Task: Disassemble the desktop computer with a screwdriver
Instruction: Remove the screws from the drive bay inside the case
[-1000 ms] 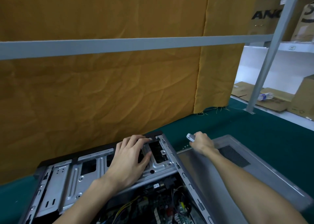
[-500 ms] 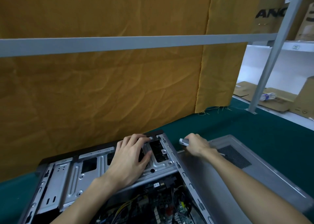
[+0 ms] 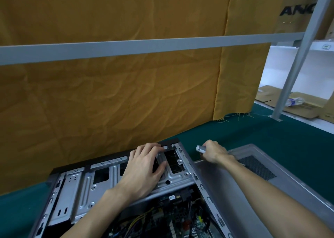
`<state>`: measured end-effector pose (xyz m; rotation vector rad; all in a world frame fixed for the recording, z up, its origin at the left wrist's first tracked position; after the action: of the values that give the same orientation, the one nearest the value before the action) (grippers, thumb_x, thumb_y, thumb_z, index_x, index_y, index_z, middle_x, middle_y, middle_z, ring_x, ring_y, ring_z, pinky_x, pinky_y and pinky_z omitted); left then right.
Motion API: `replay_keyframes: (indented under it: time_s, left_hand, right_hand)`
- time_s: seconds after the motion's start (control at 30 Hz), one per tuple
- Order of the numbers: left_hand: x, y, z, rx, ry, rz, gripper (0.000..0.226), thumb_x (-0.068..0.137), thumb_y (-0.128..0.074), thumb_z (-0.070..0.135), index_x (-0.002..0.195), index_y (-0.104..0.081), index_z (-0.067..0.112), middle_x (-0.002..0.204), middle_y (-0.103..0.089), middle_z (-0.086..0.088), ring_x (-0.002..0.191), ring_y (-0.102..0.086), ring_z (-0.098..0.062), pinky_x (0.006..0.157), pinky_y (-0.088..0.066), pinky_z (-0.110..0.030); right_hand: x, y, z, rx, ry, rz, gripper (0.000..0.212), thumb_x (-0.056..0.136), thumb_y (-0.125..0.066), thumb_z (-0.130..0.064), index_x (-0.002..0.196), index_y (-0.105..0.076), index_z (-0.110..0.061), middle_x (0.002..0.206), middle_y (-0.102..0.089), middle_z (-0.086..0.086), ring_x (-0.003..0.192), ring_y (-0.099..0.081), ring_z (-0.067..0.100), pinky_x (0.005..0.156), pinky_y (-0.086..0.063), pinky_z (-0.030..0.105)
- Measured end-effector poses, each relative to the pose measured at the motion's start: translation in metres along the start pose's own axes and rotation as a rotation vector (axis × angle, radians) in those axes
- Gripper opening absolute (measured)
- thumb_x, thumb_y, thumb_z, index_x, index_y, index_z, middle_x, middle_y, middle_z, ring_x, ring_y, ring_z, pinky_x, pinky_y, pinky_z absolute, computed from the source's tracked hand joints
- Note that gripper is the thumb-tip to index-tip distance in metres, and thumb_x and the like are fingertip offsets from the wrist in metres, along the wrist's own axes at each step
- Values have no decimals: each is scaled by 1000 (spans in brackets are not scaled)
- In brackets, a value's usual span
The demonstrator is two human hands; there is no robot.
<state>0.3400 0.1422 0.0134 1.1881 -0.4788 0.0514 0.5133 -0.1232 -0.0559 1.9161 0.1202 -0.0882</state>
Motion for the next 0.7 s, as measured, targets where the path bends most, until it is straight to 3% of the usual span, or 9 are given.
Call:
replay_keyframes:
  time_s: [0.13,0.27,0.4,0.57,0.7]
  left_hand:
    - [0,0,-1,0,-4,4,42,100,-36,57,136,-47,37,141,-40,23,133,-32,-4,110,-27,-29]
    - [1,-1,-2,4,-4,4,42,100,-37,57,136,-47,37,141,-40,23,132,-32,-4,109,-26,-29]
    - [1,-2,-2,11,-2,3,40,101,-40,55,136,-48,37,140,-40,21,131,-34,-6,109,-26,-29]
    - [1,-1,0,11,4,-6,40,102,-41,53,136,-49,35,142,-41,19,132,-35,-9,111,-27,-32]
    - [1,-1,2,16,5,-4,38,102,-43,51,136,-50,35,142,-42,18,133,-35,-10,110,-27,-32]
  right_hand:
    - [1,0,0,2,-6,-16,26,85,-64,-20,109,-69,-28,93,-62,0,83,-61,27,74,-47,34]
    - [-6,5,4,116,-19,10,11,80,-72,-24,90,-67,-25,88,-68,0,80,-66,22,68,-49,33]
    - [-24,10,19,270,-56,23,29,83,-71,-30,104,-55,-19,92,-61,0,81,-60,17,61,-42,31]
    - [-54,-4,36,211,-77,35,26,87,-61,-16,113,-61,-15,107,-64,8,96,-62,25,78,-48,32]
    - [-77,-18,37,56,-108,76,15,90,-65,-23,103,-68,-18,98,-70,5,86,-68,25,78,-58,38]
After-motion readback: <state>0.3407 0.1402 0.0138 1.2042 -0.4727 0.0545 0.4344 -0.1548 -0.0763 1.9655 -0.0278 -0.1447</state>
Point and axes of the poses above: each hand's wrist, its own x-axis towards the middle knuckle, its own y-axis out of the back of the hand, z = x × y, the point moved 2 cm from there along x, towards the middle knuckle
